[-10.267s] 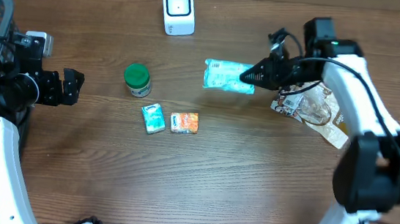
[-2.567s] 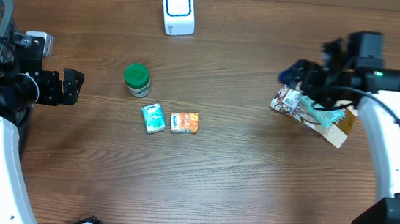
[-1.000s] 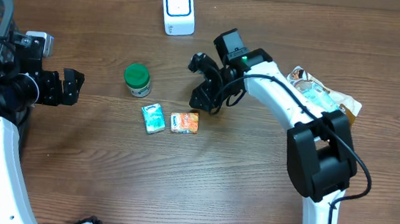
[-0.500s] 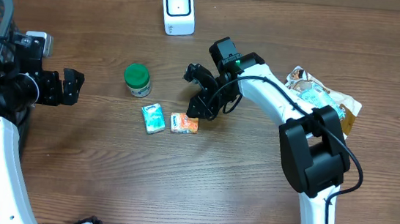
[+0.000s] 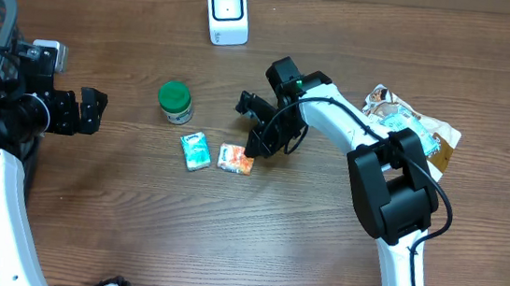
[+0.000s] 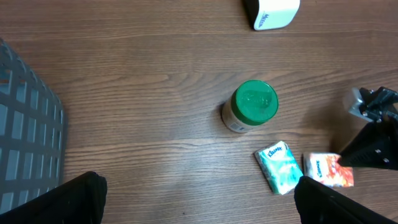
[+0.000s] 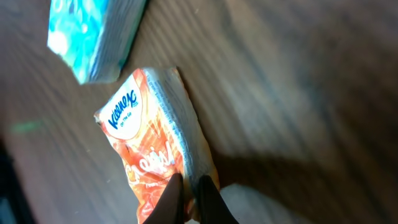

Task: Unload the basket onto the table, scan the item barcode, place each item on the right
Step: 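Grasp the orange Kleenex pack with the right gripper, then lift the orange pack and carry it toward the scanner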

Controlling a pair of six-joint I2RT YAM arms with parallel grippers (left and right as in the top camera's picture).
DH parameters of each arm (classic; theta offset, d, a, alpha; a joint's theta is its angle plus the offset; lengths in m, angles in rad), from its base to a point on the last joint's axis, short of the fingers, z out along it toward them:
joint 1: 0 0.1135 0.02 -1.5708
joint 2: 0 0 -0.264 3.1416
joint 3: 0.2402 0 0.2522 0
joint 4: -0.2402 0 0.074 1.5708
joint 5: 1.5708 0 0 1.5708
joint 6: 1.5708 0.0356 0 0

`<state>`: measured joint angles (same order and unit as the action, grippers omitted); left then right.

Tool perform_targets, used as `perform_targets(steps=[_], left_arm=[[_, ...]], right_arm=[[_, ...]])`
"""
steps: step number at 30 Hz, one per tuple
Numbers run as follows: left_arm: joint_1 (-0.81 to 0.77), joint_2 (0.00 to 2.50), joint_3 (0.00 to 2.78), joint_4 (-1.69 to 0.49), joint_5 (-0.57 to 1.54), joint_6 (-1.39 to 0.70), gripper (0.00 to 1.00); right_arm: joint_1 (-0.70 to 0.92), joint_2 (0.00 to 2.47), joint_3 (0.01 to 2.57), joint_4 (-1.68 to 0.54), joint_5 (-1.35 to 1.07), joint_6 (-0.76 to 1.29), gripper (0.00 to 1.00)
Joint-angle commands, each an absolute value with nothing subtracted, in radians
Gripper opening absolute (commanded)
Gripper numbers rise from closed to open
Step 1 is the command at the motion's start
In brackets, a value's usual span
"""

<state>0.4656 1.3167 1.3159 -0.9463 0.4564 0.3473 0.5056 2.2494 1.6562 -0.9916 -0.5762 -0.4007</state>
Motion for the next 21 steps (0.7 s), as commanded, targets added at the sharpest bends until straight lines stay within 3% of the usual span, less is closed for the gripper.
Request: perform_targets(steps=[1, 10, 21], left_arm=[[0.471, 1.32, 1.317, -0.945, 0.461, 0.355, 0.99], [0.471, 1.32, 1.317, -0.945, 0.461, 0.355, 1.0], [0.471, 1.32, 1.317, -0.945, 0.461, 0.355, 0.99]], right_arm=[[0.5, 2.245, 1.654, -1.024, -0.642, -0.378, 0.04], [0.387, 2.109, 1.691, -1.038, -0.712, -0.06, 0.04], [0.084, 1.971, 1.69, -1.055, -1.418, 0.052, 0.04]])
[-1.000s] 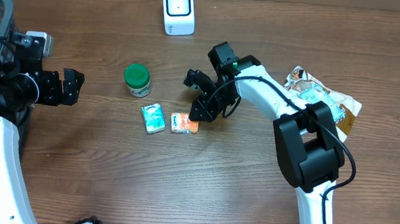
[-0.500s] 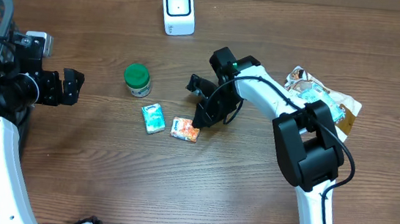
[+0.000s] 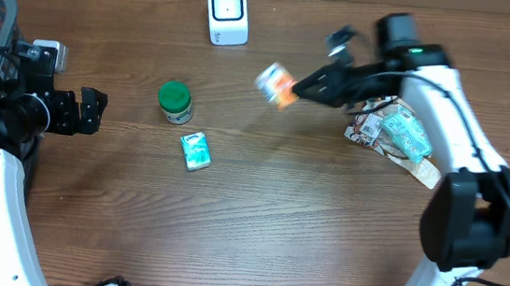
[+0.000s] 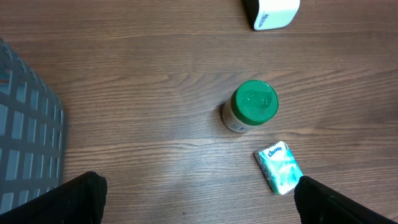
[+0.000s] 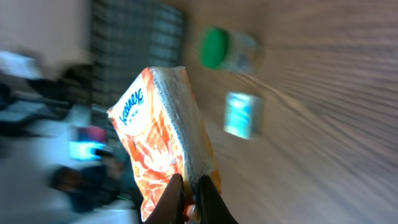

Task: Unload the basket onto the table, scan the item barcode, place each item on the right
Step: 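Lift the orange pack and carry it toward the scanner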

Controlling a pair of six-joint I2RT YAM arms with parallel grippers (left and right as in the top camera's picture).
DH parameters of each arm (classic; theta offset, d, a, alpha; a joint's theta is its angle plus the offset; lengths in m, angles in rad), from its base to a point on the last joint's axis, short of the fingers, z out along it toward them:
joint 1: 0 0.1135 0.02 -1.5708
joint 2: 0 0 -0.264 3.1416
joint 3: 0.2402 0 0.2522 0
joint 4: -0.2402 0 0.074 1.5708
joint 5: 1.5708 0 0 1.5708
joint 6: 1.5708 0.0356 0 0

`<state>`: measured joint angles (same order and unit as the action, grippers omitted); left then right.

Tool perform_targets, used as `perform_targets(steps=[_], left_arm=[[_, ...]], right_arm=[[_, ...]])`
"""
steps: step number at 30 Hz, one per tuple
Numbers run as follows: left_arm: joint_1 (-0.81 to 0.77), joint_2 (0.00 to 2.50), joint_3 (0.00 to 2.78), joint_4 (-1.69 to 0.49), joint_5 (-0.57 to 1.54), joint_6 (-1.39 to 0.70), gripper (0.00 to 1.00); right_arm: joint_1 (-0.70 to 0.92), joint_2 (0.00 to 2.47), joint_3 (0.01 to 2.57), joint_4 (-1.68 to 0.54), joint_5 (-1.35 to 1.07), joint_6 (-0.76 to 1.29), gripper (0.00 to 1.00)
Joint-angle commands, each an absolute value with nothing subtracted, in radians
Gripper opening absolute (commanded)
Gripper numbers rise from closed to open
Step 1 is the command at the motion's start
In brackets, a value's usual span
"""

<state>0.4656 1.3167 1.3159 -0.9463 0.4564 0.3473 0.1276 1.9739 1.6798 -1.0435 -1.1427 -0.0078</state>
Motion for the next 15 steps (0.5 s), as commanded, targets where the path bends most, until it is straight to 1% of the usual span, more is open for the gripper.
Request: perform_targets(steps=[1, 5, 8, 15], left_arm=[[0.471, 1.32, 1.317, -0.945, 0.461, 0.355, 0.99], [0.471, 1.32, 1.317, -0.945, 0.461, 0.355, 1.0], [0.471, 1.32, 1.317, -0.945, 0.461, 0.355, 0.99], [0.471, 1.32, 1.317, -0.945, 0.461, 0.355, 0.99]], right_arm=[[0.072, 1.971, 1.69, -1.058, -1.44, 0.063, 0.04], [0.036, 1.971, 1.69, -1.058, -1.569, 0.102, 0.04], [0.031, 1.971, 1.69, -1.057, -1.57, 0.193, 0.04], [0.031, 1.971, 1.69, -1.058, -1.57, 0.285, 0.04]])
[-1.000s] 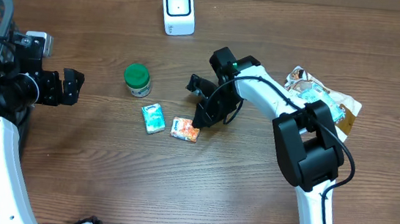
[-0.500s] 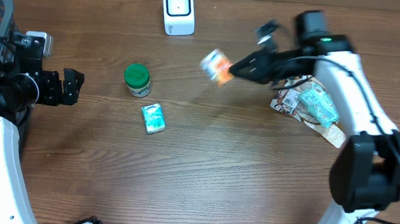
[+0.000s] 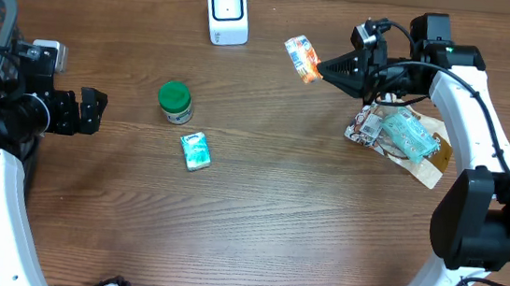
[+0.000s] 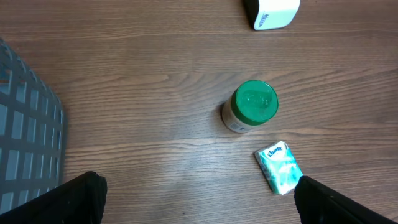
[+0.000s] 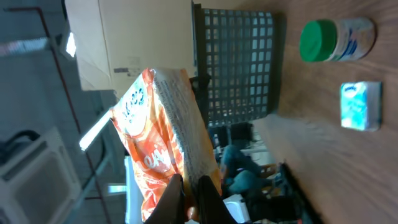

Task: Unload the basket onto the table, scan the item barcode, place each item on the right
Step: 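Lift the orange pack and carry it toward the scanner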

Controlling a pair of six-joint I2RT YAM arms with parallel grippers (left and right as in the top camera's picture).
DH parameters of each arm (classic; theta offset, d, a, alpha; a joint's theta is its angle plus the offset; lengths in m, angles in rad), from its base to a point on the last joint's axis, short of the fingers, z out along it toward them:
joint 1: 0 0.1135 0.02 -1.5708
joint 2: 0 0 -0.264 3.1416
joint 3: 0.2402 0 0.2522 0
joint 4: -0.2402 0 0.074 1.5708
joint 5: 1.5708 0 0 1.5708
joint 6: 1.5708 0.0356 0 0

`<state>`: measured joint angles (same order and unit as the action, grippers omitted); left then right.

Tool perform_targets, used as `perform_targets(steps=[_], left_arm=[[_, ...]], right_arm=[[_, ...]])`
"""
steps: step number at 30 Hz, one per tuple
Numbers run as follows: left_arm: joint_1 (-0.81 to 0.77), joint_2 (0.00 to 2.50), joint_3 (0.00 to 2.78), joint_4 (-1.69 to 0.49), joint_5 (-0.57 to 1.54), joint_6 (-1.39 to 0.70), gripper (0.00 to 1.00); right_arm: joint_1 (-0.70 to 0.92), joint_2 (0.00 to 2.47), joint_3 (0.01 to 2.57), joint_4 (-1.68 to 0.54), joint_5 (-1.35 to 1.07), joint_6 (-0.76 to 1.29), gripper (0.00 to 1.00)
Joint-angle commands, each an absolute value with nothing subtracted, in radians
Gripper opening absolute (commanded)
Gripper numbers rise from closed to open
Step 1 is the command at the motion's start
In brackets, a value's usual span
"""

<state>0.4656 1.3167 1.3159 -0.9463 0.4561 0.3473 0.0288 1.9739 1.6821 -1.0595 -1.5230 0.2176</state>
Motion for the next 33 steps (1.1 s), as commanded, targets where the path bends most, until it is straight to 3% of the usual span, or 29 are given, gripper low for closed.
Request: perform_targets(steps=[1, 14, 33], left_arm=[[0.471, 1.32, 1.317, -0.945, 0.461, 0.355, 1.0], [0.471, 1.32, 1.317, -0.945, 0.461, 0.355, 0.99], [0.471, 1.32, 1.317, -0.945, 0.461, 0.355, 1.0]], right_arm=[[0.031, 1.971, 1.69, -1.059, -1.57, 0.294, 0.04], [0.033, 1.971, 1.69, -1.057, -1.505, 0.284, 0.04], [0.178, 1.971, 1.693, -1.018, -0.565, 0.326, 0.04]])
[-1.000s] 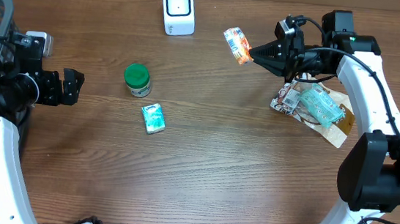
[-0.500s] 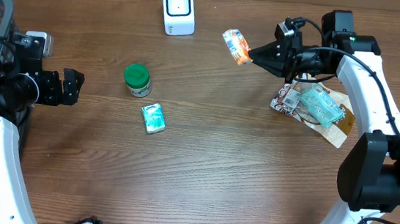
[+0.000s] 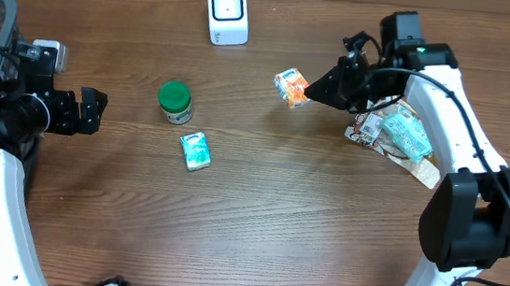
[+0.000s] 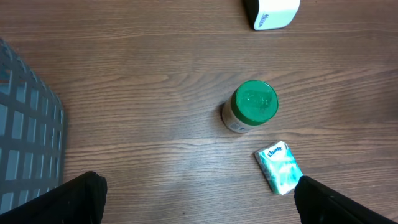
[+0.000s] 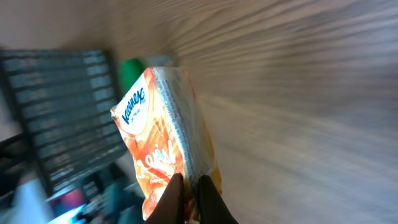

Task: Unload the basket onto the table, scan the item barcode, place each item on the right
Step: 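Lift the orange pack and carry it toward the scanner, then hold the orange pack in front of the white scanner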

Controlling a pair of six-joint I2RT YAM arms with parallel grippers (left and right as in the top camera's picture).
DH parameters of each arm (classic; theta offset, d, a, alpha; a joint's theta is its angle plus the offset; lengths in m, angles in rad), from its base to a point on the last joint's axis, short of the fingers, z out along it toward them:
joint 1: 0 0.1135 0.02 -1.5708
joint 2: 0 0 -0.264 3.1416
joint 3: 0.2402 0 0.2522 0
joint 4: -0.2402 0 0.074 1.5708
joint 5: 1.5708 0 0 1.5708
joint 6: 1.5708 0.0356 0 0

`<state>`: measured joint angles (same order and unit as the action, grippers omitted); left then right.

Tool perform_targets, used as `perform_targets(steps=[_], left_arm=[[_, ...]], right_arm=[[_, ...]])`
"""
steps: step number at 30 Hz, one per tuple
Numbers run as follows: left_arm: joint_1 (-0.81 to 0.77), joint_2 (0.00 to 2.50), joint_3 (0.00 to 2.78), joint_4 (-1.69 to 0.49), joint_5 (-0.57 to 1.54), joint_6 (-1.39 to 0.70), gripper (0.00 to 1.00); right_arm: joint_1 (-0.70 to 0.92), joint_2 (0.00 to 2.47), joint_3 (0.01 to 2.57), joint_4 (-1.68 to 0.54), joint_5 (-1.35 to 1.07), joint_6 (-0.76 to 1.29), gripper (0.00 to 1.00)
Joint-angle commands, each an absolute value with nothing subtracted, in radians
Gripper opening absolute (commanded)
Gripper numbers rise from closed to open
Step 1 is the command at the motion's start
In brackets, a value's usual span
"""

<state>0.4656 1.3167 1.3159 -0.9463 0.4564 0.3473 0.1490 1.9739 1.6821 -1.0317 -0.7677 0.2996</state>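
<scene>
My right gripper (image 3: 309, 91) is shut on an orange Kleenex tissue pack (image 3: 289, 86), holding it in the air right of the white barcode scanner (image 3: 226, 13). In the right wrist view the pack (image 5: 161, 146) stands between the fingertips (image 5: 176, 199), pinched at its lower edge. The scanner (image 4: 271, 14) also shows at the top of the left wrist view. My left gripper (image 3: 89, 111) hangs at the table's left side, jaws wide apart with nothing between them.
A green-lidded jar (image 3: 175, 102) and a teal tissue pack (image 3: 195, 150) lie left of centre. A pile of snack packets (image 3: 401, 129) sits at the right. A dark mesh basket (image 4: 28, 137) stands at the far left.
My right gripper has moved down and slightly left with the orange pack, which is now lower and turned. The left arm has not moved.
My right gripper was shut on the orange pack lying on the table beside the teal pack. Then it held the pack in the air right of the scanner, then higher and further right. Now the pack hangs lower, facing the scanner's side.
</scene>
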Motion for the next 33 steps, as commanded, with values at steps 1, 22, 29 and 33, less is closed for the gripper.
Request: perform_targets(steps=[1, 22, 29, 33], left_arm=[[0.471, 1.32, 1.317, -0.945, 0.461, 0.355, 1.0], [0.471, 1.32, 1.317, -0.945, 0.461, 0.355, 1.0], [0.471, 1.32, 1.317, -0.945, 0.461, 0.355, 1.0], [0.471, 1.32, 1.317, -0.945, 0.461, 0.355, 1.0]], right_arm=[[0.192, 1.971, 1.7, -1.016, -0.532, 0.326, 0.04], [0.569, 2.178, 1.984, -0.313, 0.436, -0.005, 0.04], [0.574, 2.358, 1.984, 0.134, 0.456, -0.248, 0.04], [0.574, 2.449, 1.985, 0.284, 0.446, -0.405, 0.04]])
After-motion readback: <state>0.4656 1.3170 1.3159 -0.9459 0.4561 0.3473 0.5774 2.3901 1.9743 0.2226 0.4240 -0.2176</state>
